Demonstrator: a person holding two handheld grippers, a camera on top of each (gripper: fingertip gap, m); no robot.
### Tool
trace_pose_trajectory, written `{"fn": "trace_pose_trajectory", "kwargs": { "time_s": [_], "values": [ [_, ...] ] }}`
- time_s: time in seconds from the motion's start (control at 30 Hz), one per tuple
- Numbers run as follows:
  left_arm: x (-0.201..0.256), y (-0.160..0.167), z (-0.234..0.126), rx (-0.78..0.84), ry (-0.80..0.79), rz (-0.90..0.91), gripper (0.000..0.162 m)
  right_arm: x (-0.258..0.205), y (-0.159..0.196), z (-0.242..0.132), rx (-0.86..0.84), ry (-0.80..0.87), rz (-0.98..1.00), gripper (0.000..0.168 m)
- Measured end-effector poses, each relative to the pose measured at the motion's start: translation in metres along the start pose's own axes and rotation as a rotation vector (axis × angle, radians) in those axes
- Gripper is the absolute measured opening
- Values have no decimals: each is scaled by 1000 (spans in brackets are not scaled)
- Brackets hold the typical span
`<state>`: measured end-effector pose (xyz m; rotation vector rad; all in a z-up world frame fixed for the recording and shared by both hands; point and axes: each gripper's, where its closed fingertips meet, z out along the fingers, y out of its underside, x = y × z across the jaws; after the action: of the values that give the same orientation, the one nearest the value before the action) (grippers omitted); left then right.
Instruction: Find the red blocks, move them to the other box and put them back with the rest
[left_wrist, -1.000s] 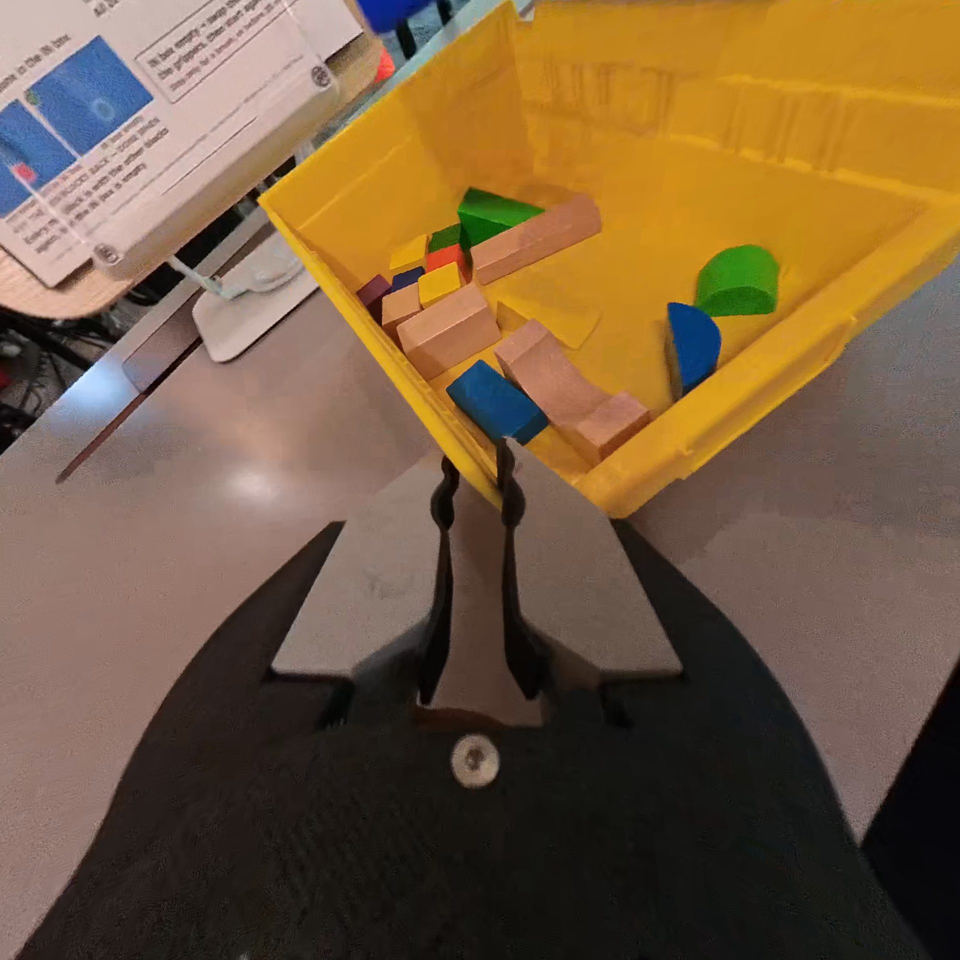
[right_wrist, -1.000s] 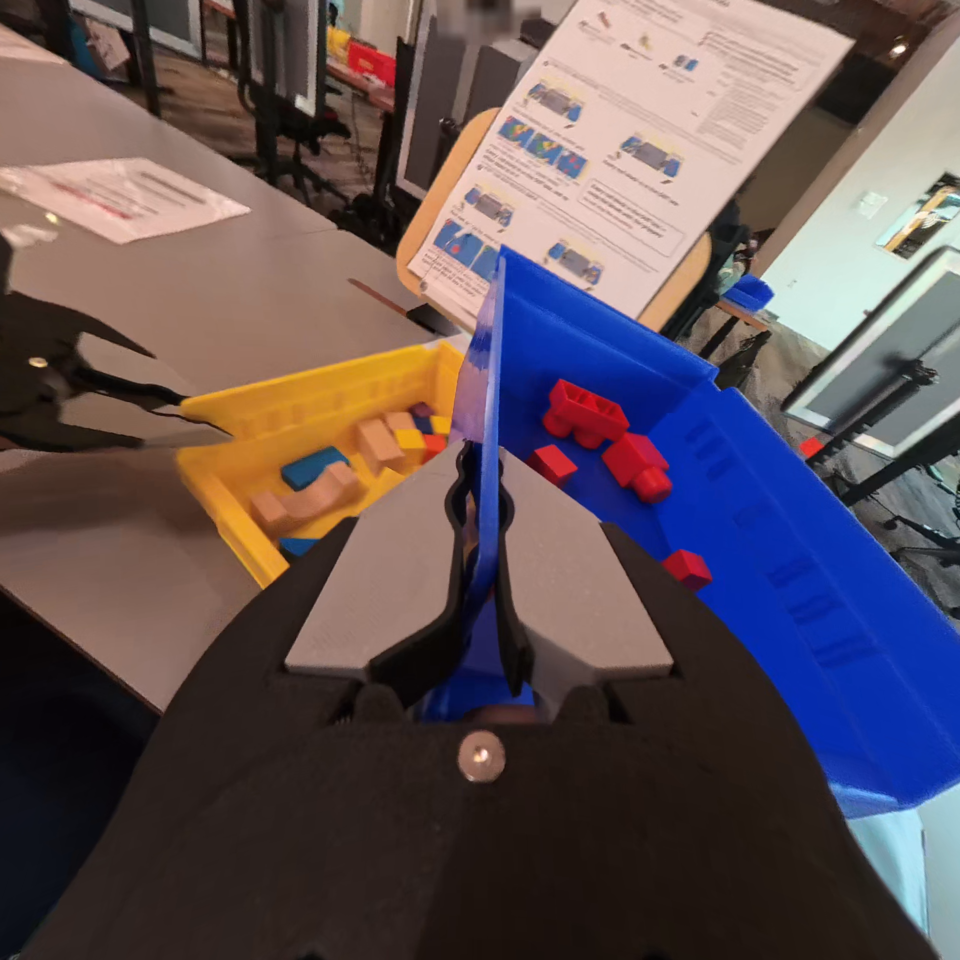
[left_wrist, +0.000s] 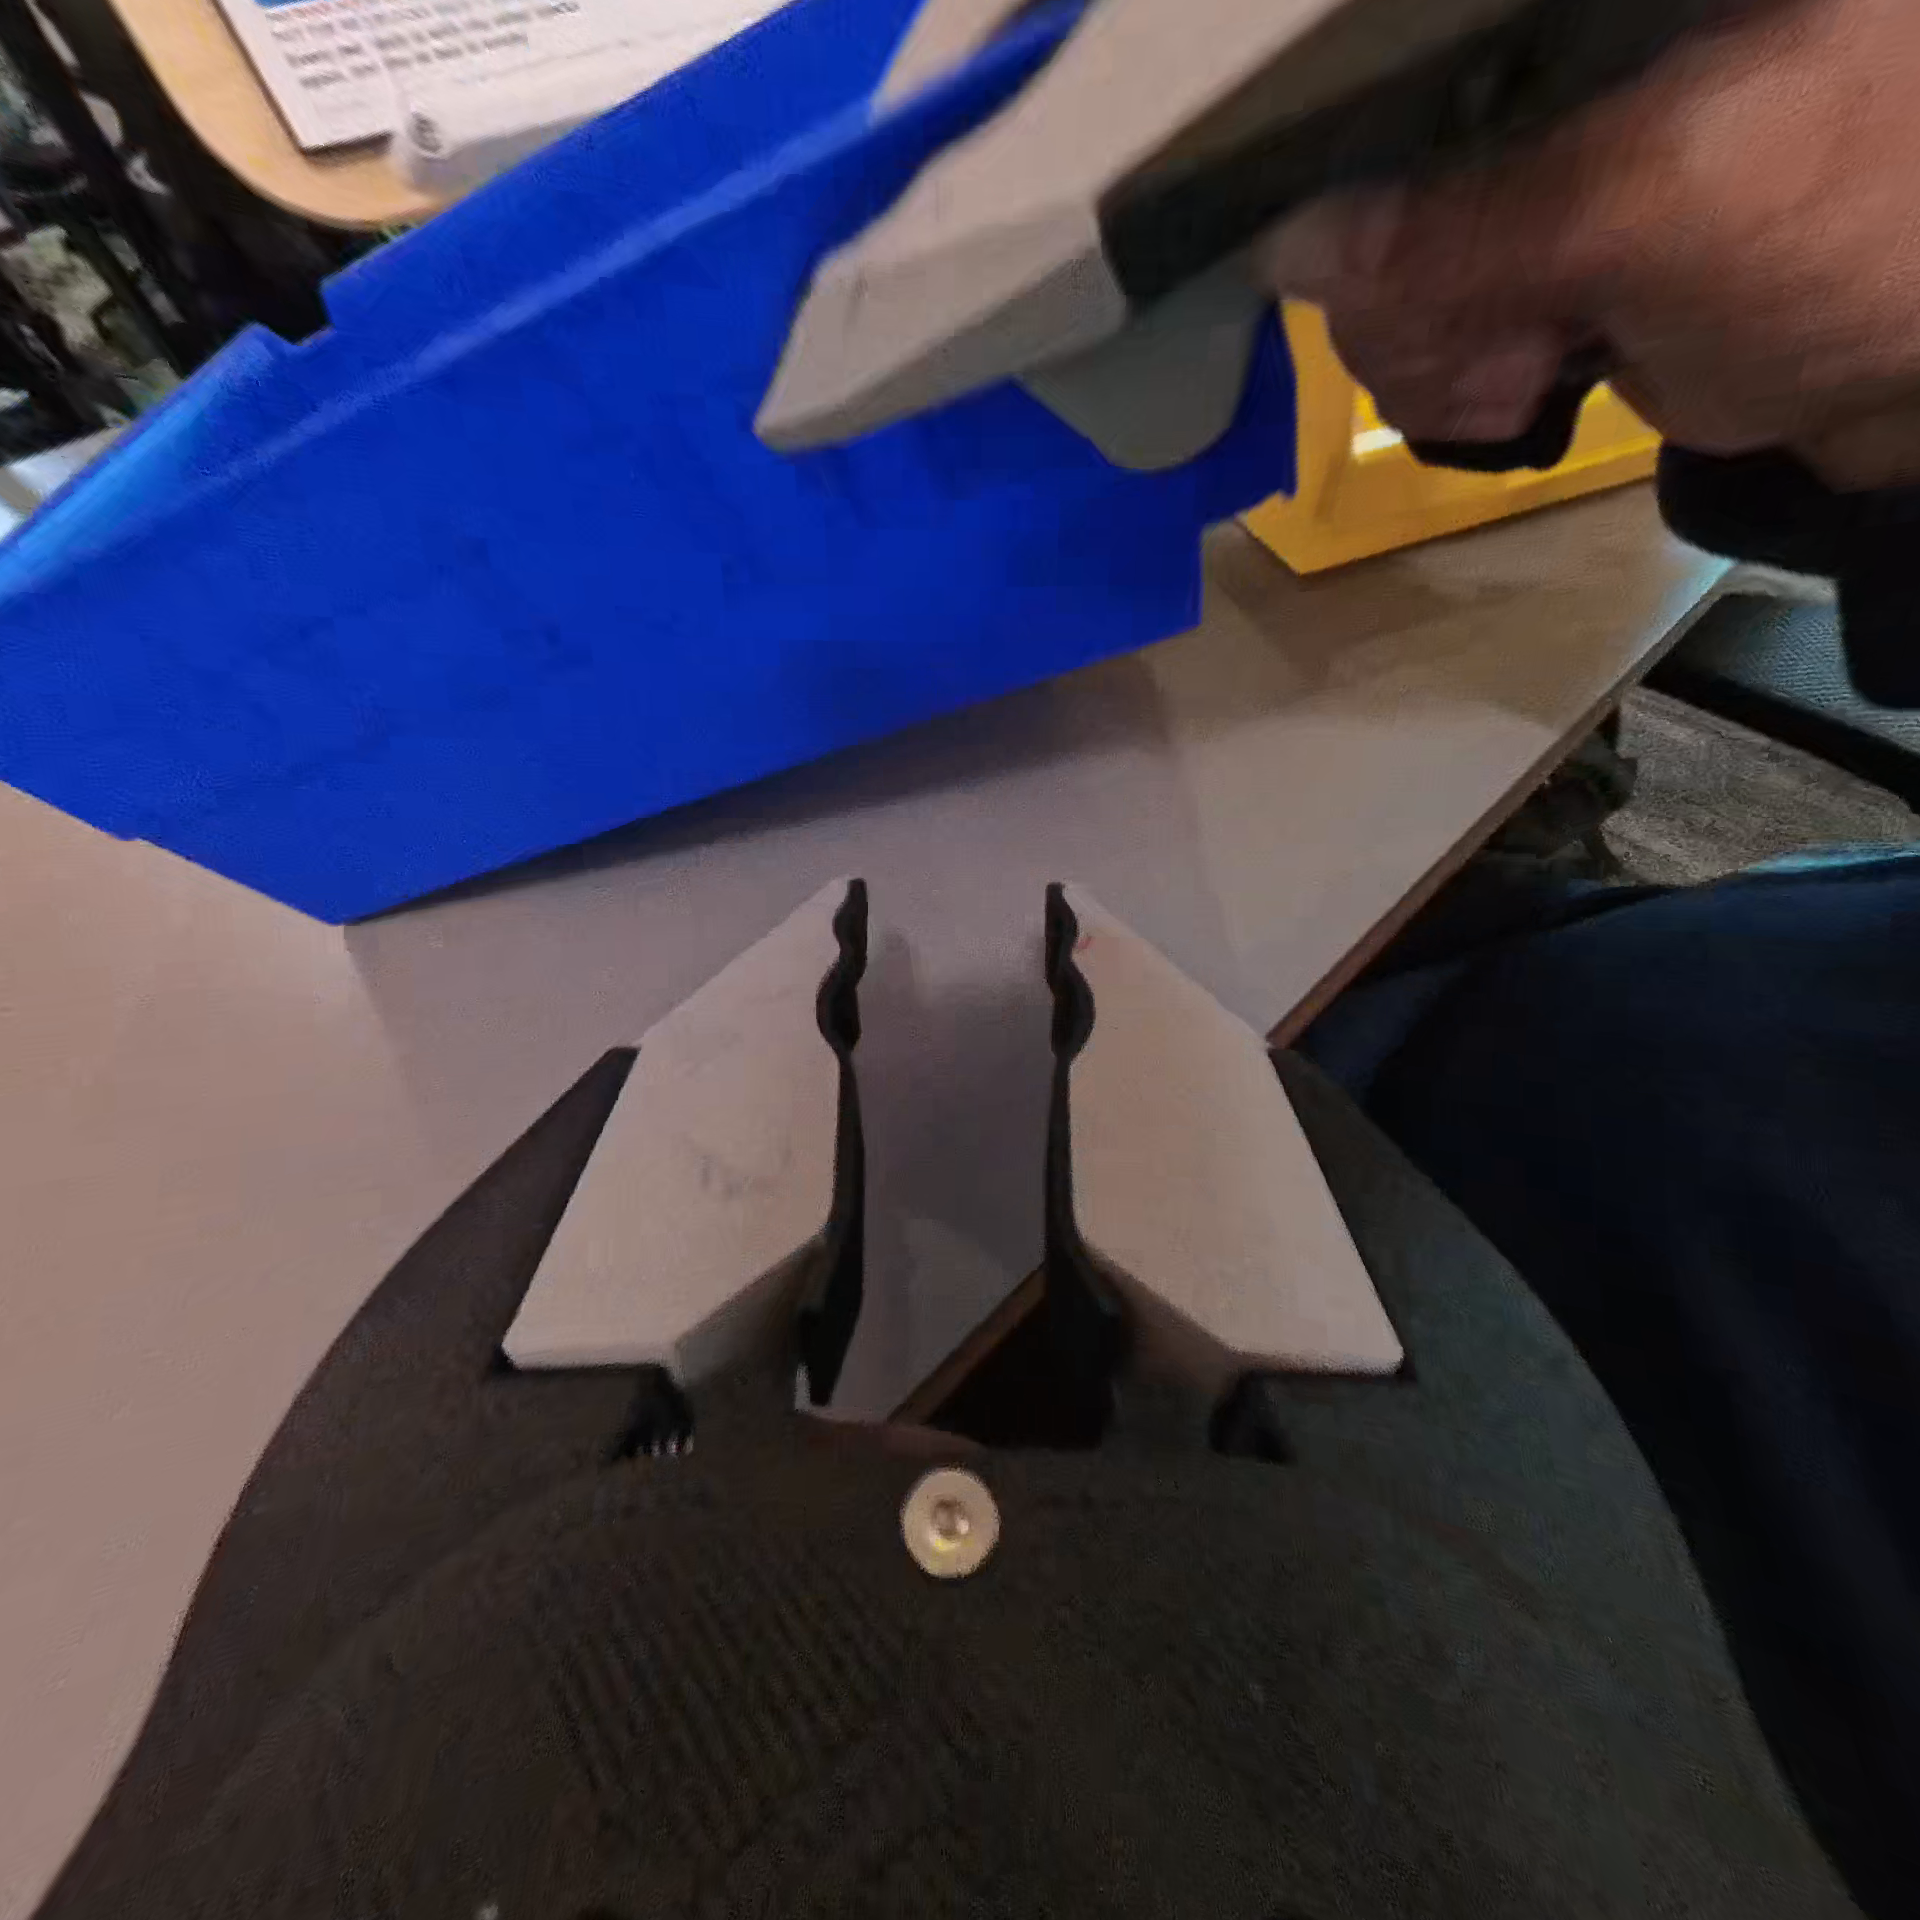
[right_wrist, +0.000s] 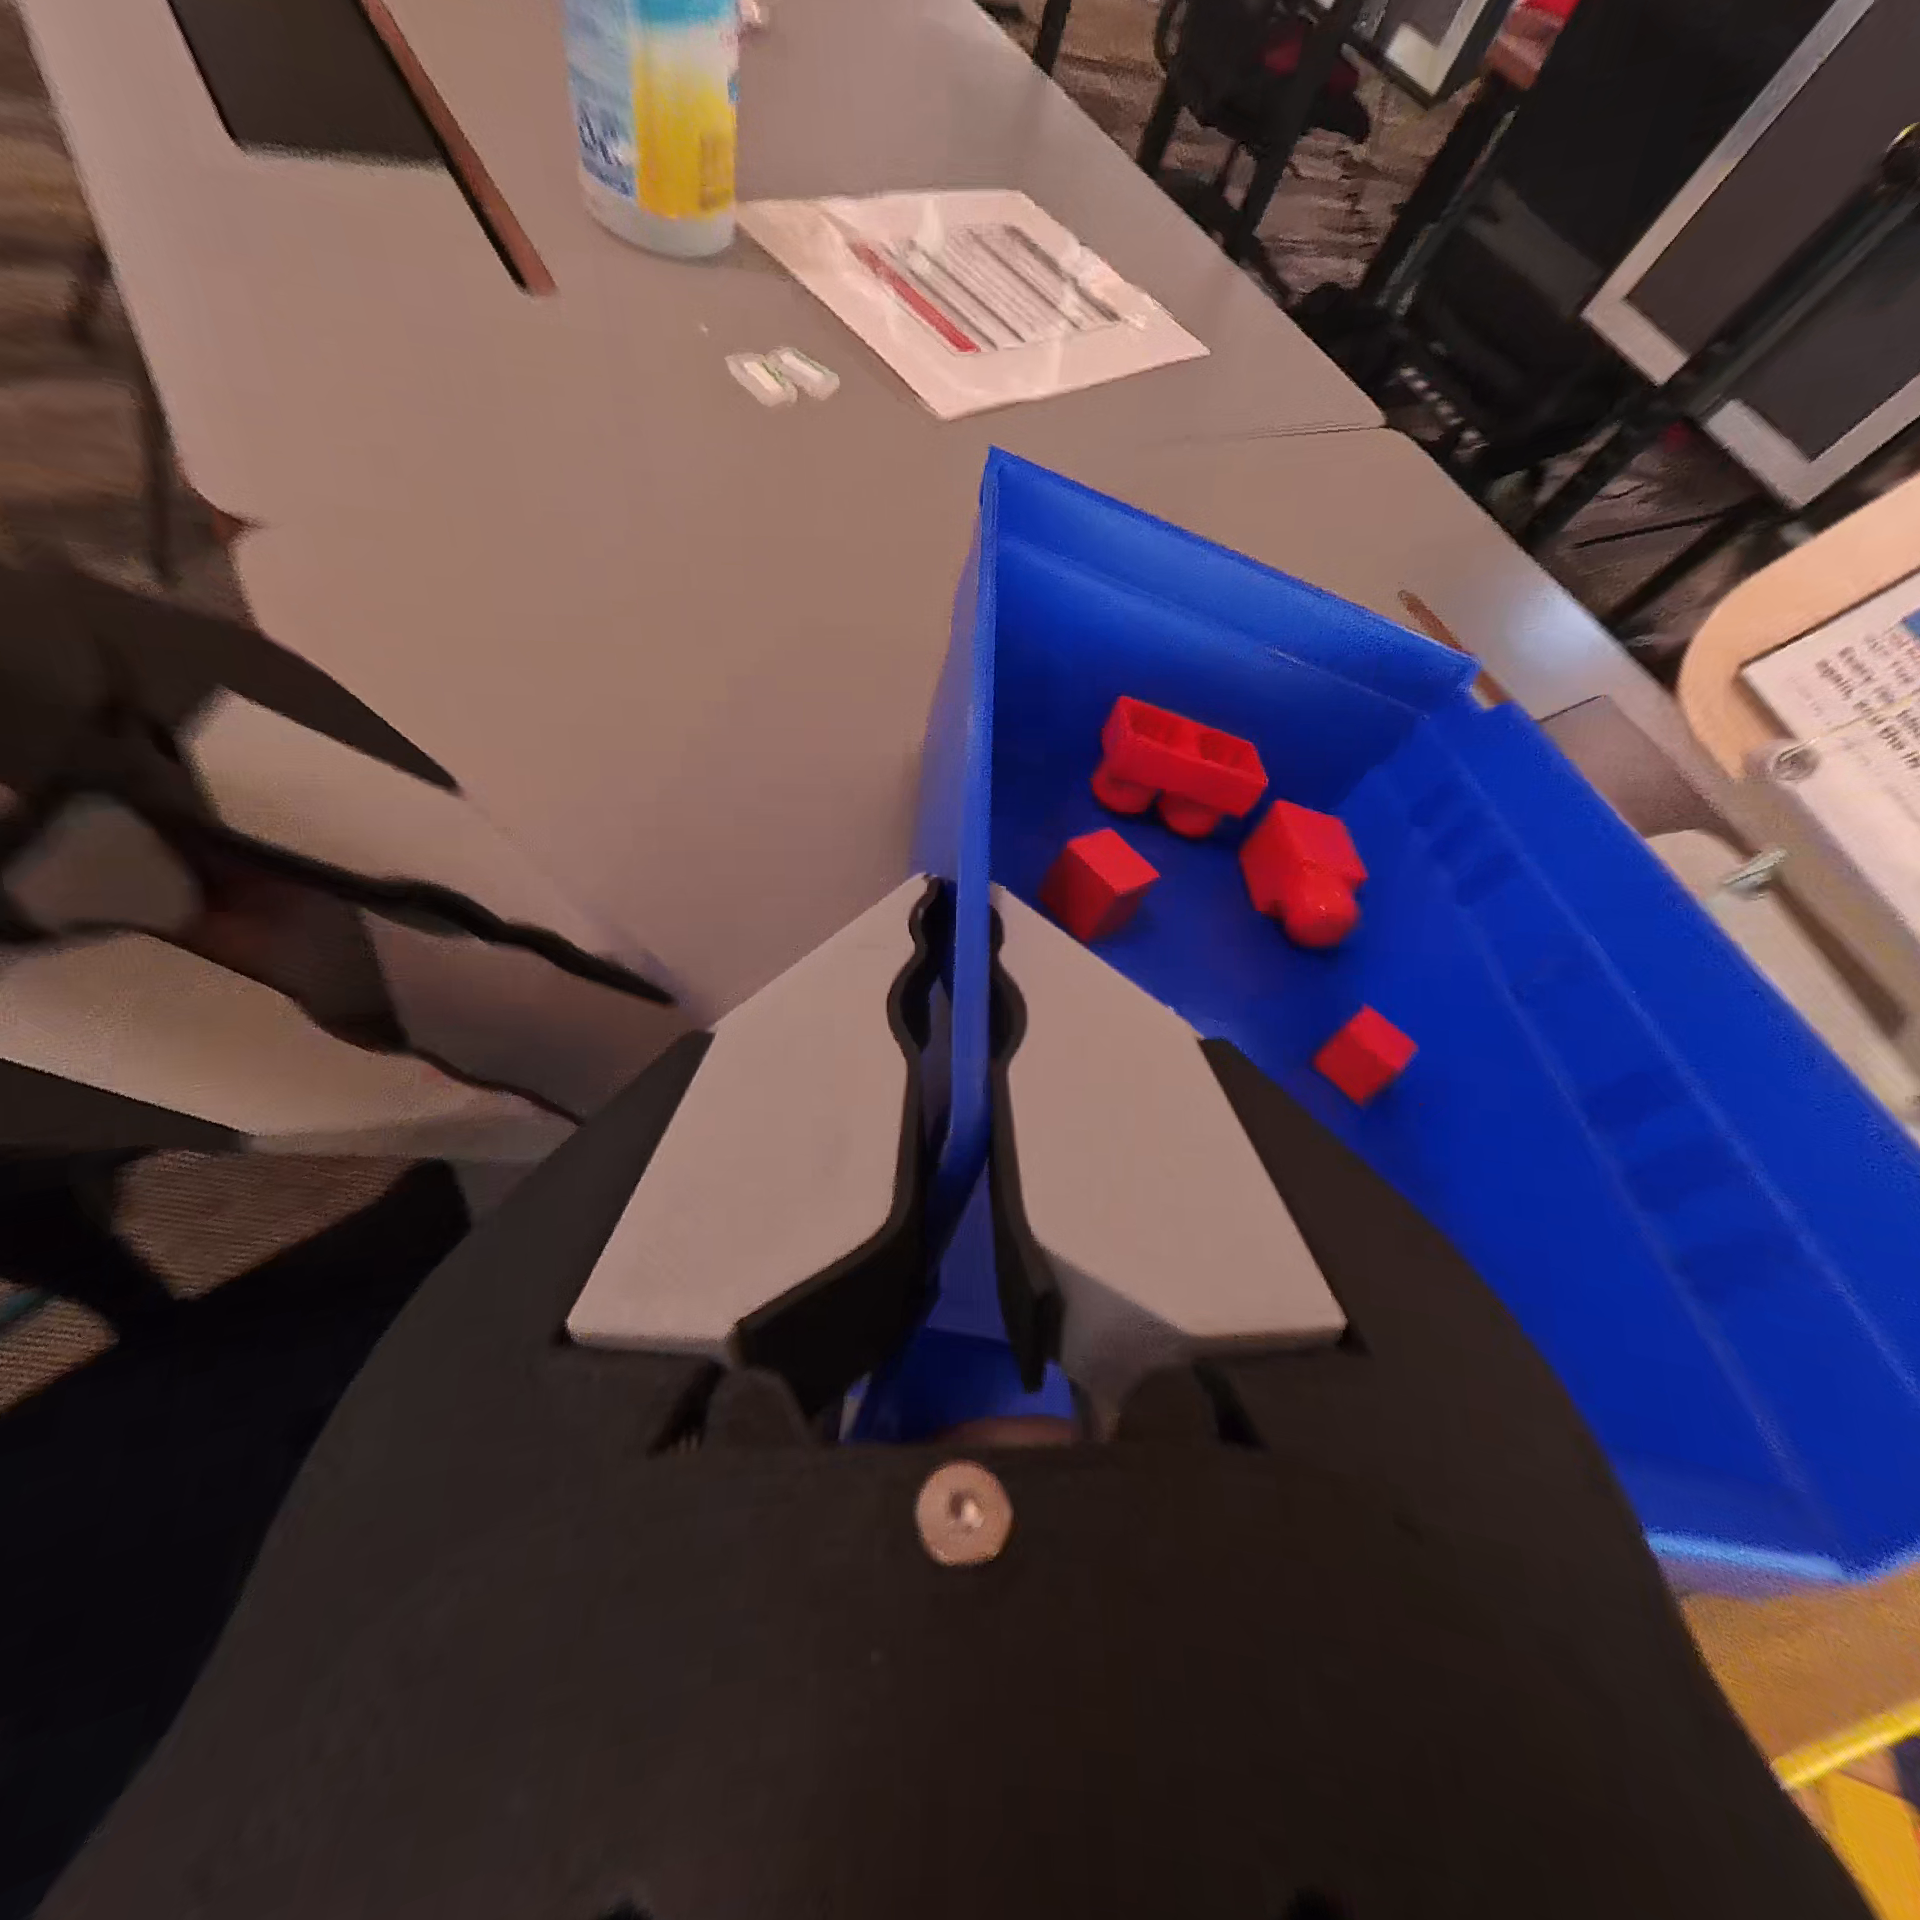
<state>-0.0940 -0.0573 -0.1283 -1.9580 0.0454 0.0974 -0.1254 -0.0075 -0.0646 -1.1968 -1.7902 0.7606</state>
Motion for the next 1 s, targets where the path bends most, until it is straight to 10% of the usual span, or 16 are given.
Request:
{"fn": "trace_pose_trajectory", "kwargs": {
  "time_s": [0.03,0.2,0.4,0.77,1.0],
  "values": [
    [-6,0,-8,10,-13,-13,33,-6,6,10,-27,18,-41,2],
    [-33,-16,-34,84,-85,-46,38,-24,13,22,-37,-8,-60,34],
    [-1,-59,-23,165,24,-3,44,12,30,-57,27,38,8,37],
    [49,-64,55,-97,71,270,50,92,221,-187,-427,159,128,49],
    [12,-42,58,-196,29,278,53,112,270,-212,-610,157,47,62]
  ]
}}
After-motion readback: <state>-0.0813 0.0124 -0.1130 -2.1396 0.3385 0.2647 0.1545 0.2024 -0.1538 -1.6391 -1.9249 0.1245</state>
